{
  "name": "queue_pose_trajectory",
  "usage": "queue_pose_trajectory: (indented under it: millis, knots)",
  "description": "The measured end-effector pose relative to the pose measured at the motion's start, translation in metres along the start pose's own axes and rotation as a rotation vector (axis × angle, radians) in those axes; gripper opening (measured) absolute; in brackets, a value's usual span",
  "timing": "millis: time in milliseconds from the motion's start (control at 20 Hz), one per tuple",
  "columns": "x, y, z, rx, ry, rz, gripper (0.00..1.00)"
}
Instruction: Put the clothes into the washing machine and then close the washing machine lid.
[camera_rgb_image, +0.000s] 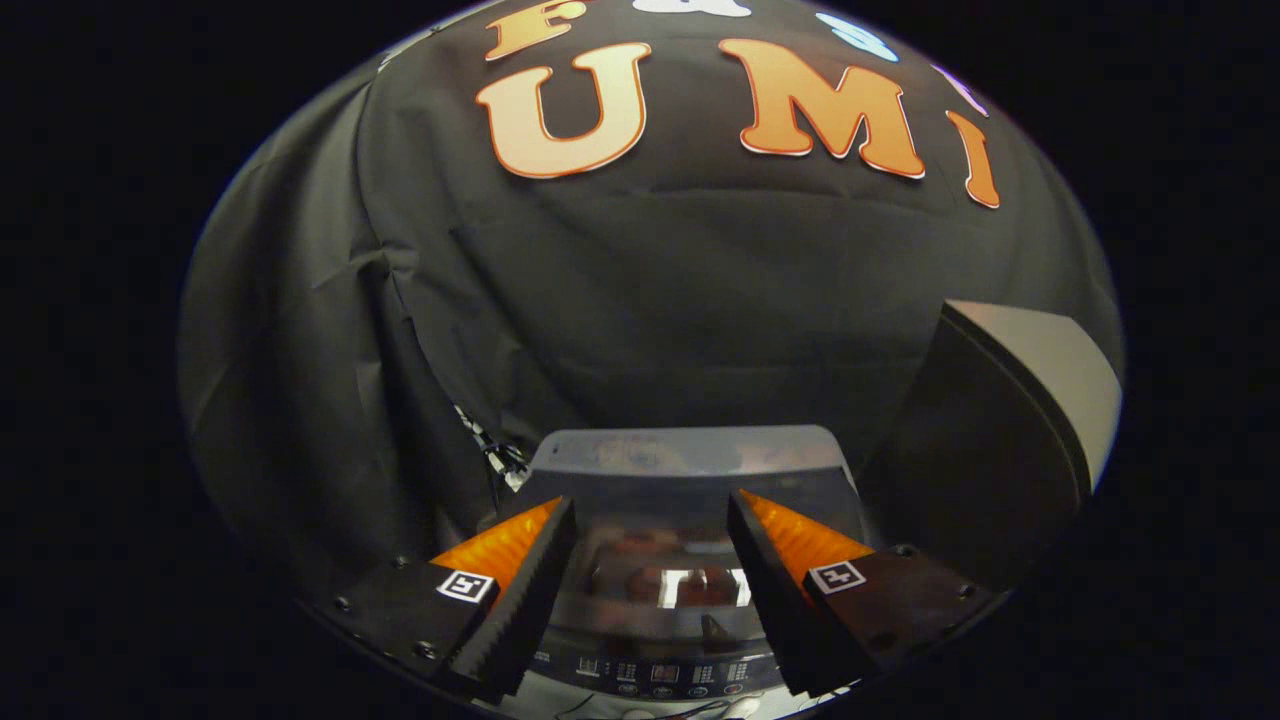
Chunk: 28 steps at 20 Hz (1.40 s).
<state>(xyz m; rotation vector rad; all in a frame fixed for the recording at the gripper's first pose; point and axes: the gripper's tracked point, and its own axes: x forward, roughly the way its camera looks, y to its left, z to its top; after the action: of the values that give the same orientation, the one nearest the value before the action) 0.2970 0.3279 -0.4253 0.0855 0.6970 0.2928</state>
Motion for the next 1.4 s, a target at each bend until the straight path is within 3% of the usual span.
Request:
queue_pose_trajectory:
  millis: [150, 550, 900, 1400]
  knots:
    - [-0.002, 0.003, -0.026, 0.012, 0.037, 0.01, 0.98]
    - [-0.022, 0.002, -0.015, 0.023, 0.026, 0.021, 0.98]
    - [-0.124, -0.016, 0.071, -0.003, -0.127, 0.056, 0.98]
    - [-0.288, -0.104, 0.175, -0.036, -0.344, 0.022, 0.98]
